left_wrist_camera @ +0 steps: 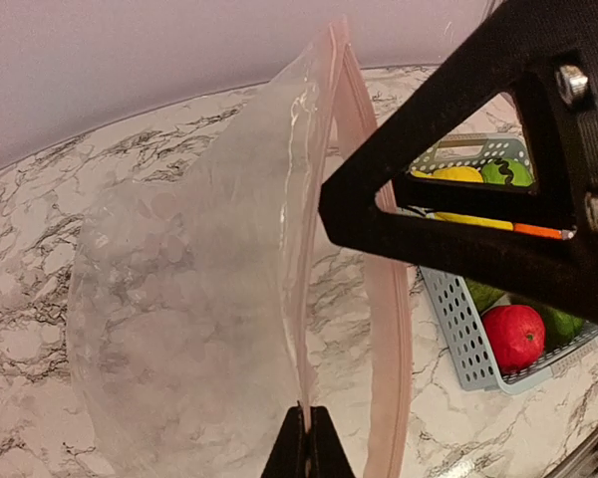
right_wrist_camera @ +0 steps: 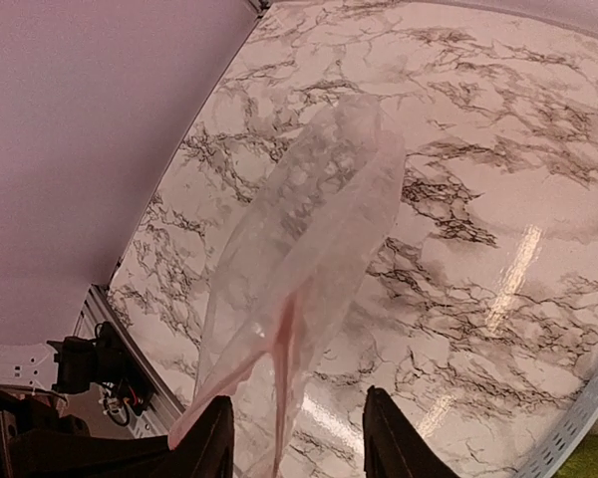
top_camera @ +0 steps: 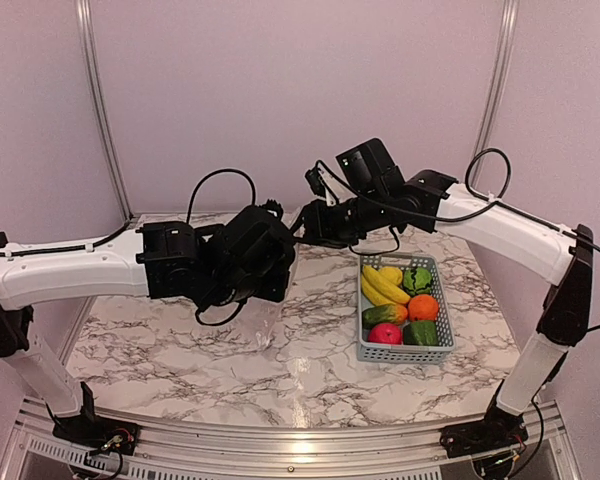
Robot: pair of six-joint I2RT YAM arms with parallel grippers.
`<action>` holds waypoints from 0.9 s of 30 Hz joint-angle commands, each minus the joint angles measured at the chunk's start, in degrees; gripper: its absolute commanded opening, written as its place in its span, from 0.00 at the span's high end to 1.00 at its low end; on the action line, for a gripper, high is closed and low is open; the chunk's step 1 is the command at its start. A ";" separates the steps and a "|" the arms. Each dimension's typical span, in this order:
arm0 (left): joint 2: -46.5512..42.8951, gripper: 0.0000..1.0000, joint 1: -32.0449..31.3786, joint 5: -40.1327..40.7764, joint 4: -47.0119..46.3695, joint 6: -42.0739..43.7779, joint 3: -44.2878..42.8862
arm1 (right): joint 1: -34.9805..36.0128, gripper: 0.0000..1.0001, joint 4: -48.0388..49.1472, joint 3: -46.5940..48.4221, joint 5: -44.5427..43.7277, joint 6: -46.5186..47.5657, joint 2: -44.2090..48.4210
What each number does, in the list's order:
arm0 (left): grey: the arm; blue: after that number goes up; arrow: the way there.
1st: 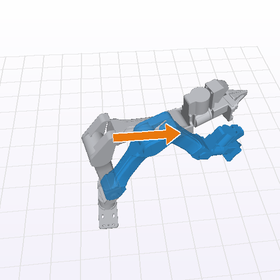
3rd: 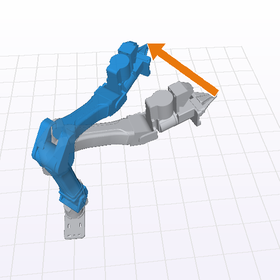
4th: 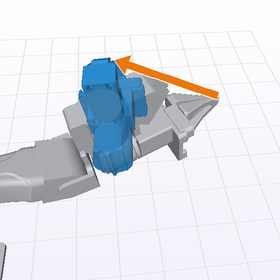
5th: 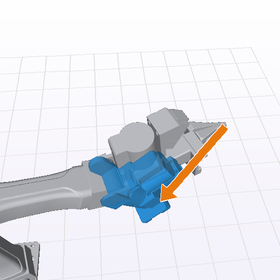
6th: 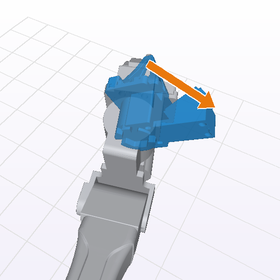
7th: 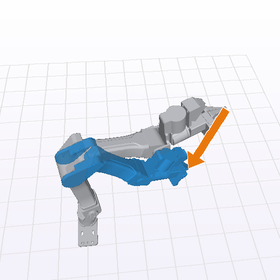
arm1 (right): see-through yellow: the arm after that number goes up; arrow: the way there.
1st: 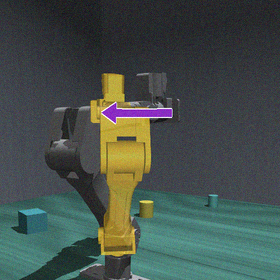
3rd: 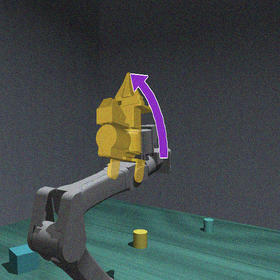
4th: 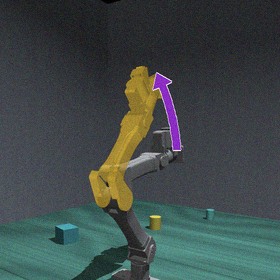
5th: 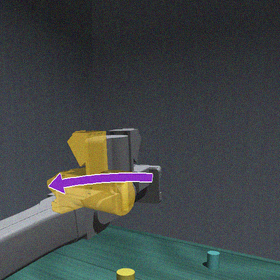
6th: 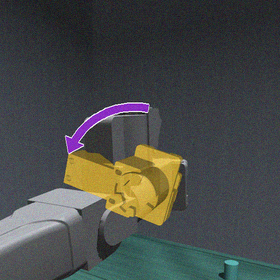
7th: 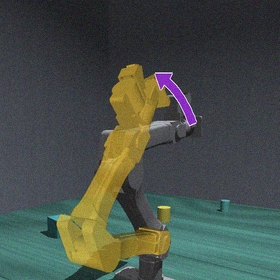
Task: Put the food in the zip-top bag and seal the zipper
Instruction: Pass from the left arm to the right
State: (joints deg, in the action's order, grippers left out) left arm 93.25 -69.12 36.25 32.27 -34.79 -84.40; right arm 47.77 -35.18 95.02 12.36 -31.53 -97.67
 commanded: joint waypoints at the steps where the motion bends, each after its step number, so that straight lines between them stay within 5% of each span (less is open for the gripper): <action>1: -3.63 1.00 0.47 1.14 -2.12 -1.48 -0.28 | 0.13 0.58 1.64 -0.07 -0.55 -0.94 -0.22; 8: -3.80 1.00 1.31 0.90 -2.74 -2.25 -0.88 | 0.13 0.55 3.45 -1.55 1.67 -0.21 0.52; 11: -3.96 1.00 1.36 0.14 -3.44 -1.99 -1.23 | 0.14 0.71 3.92 -2.06 1.72 -0.43 -0.22; 14: -3.89 0.98 1.40 0.59 -2.86 -2.26 -1.38 | 0.13 0.99 4.91 -1.45 2.89 -0.86 -1.27; 20: -2.08 0.57 2.25 1.33 -4.12 -1.25 1.06 | 0.10 1.00 6.35 -0.01 4.26 -1.81 -1.35; 27: 0.22 0.49 2.86 -0.17 -8.69 1.20 1.51 | 0.15 1.00 5.85 -0.87 3.68 -3.06 -0.93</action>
State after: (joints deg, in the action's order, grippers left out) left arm 91.13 -66.65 36.49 26.15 -35.59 -82.65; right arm 47.77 -30.39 93.01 16.14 -33.26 -98.52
